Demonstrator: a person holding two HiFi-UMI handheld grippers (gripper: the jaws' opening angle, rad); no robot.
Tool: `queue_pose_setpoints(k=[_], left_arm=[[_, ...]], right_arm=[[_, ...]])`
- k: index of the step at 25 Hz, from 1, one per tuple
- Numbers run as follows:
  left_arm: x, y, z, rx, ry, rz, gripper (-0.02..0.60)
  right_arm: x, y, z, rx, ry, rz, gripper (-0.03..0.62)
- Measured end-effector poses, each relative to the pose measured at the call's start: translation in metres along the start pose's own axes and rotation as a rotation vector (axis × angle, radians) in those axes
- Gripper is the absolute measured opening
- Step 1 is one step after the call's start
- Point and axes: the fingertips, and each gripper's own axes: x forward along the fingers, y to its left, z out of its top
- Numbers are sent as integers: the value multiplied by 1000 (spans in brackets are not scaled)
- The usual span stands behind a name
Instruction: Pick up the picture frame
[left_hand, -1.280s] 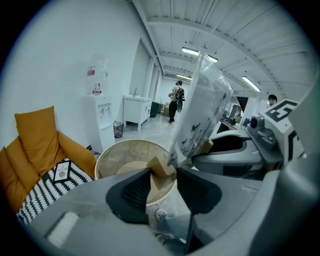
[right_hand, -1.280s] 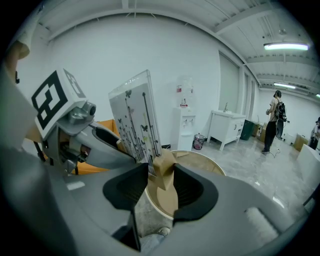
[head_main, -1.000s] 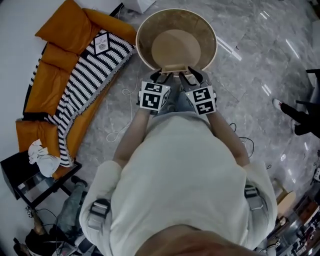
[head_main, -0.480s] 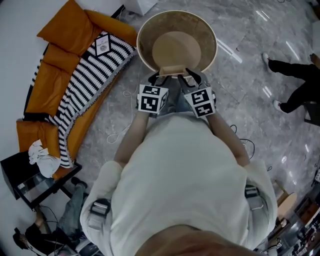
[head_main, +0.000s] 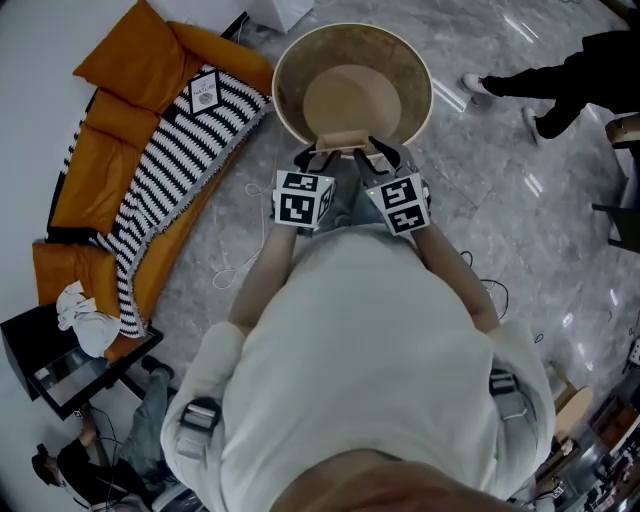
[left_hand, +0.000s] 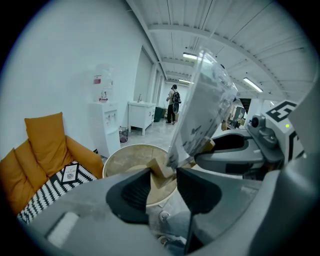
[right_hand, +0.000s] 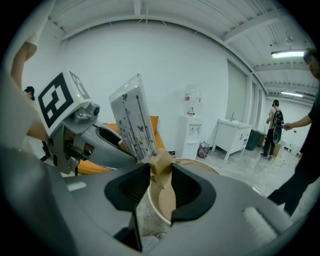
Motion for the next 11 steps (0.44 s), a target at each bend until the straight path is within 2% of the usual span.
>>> queue_pose_setpoints(k=[11], left_arm=[[3, 4, 0, -12, -2, 2, 163]], right_arm=[[4, -1, 1, -9, 4, 3, 130]])
